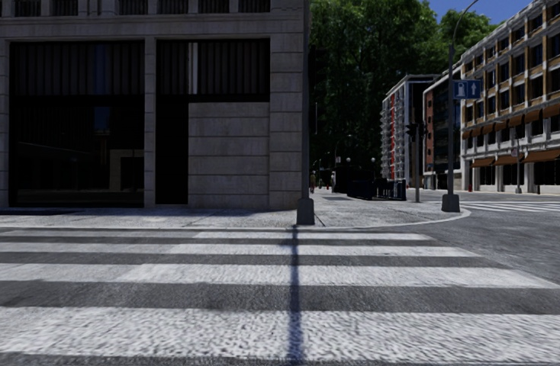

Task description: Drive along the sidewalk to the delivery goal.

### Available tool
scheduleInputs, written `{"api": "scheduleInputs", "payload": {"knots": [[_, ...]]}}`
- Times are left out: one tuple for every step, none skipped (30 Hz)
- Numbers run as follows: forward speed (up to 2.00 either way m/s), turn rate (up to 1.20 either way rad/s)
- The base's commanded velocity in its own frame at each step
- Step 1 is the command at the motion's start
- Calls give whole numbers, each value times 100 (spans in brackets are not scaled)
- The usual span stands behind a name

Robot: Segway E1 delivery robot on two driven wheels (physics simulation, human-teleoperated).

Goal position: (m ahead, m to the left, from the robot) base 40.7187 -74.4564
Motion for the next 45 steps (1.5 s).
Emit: {"api": "scheduleInputs", "payload": {"knots": [[97, 22], [96, 22], [95, 22], [95, 22], [95, 22], [95, 22], [94, 22], [94, 22], [94, 22], [94, 22], [94, 22], [94, 22], [94, 22], [94, 22], [94, 22], [94, 22], [94, 22], [94, 22], [94, 22], [94, 22], [94, 22], [94, 22], [94, 22], [94, 22], [94, 22], [94, 22], [94, 22], [94, 22], [94, 22], [94, 22], [94, 22], [94, 22], [94, 22], [94, 22], [94, 22], [94, 22], [94, 22], [94, 22], [94, 22], [94, 22], [94, 22], [94, 22], [94, 22], [94, 22], [94, 22]]}}
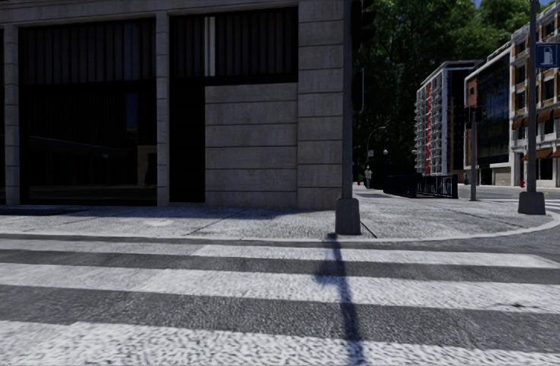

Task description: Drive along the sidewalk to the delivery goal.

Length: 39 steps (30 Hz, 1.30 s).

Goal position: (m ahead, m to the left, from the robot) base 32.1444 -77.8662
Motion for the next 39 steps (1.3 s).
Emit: {"api": "scheduleInputs", "payload": {"knots": [[94, 24], [94, 25], [94, 25], [94, 26], [94, 26], [94, 26], [94, 26], [94, 26], [94, 26], [94, 26], [94, 26], [94, 26], [94, 26], [94, 26], [94, 26], [94, 26], [94, 26], [94, 26], [94, 26], [94, 26], [94, 26], [94, 26], [94, 26], [94, 26], [94, 26], [94, 26], [94, 26], [94, 26], [94, 26], [94, 26], [94, 26], [94, 26], [94, 26], [94, 26], [94, 26], [94, 26], [94, 26], [94, 26], [94, 26]]}}
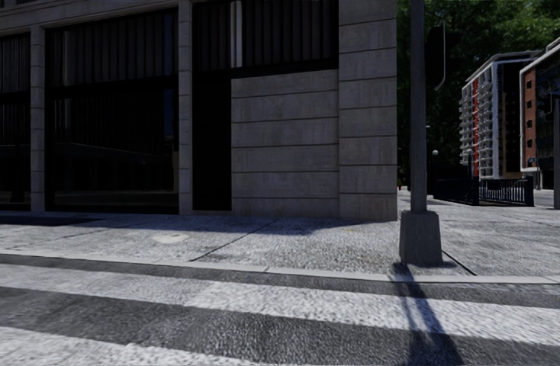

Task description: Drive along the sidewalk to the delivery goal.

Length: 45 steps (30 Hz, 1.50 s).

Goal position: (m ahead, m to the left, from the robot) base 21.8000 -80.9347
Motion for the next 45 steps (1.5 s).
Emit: {"api": "scheduleInputs", "payload": {"knots": [[94, 26], [94, 26], [94, 26], [94, 26], [94, 26], [94, 26], [94, 26], [94, 26], [94, 26], [94, 26], [94, 26], [94, 26], [94, 26], [94, 26], [94, 26], [94, 26], [94, 25], [94, 19], [94, 12], [94, 6], [94, 6], [94, 1], [95, 0], [96, 0], [96, 0], [97, 0], [97, 0], [97, 0], [97, 0], [97, 0], [97, 0], [97, 0], [97, 0], [97, 0], [97, 0], [97, 0], [97, 0], [97, 0], [97, 0], [97, 0], [97, 0], [97, 0], [97, 0], [97, 0], [97, 0]]}}
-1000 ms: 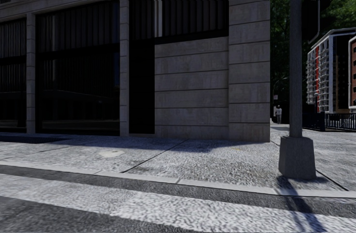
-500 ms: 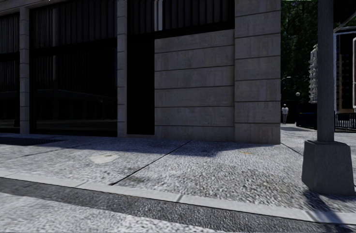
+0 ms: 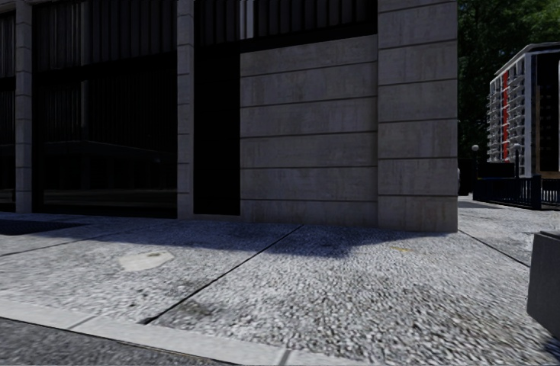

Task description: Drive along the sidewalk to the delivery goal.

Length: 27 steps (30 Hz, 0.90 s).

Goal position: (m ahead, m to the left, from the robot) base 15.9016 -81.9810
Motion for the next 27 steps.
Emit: {"api": "scheduleInputs", "payload": {"knots": [[97, 0], [97, 0], [97, 0], [97, 0], [97, 0], [97, 0], [97, 0], [97, 0], [97, 0], [97, 0], [97, 0], [97, 0], [96, -9], [96, -17], [96, -17], [96, -19], [96, -20], [96, -21], [96, -22], [96, -26], [96, -26], [96, -29], [96, -34], [96, -35], [96, -35], [96, -35], [96, -36]]}}
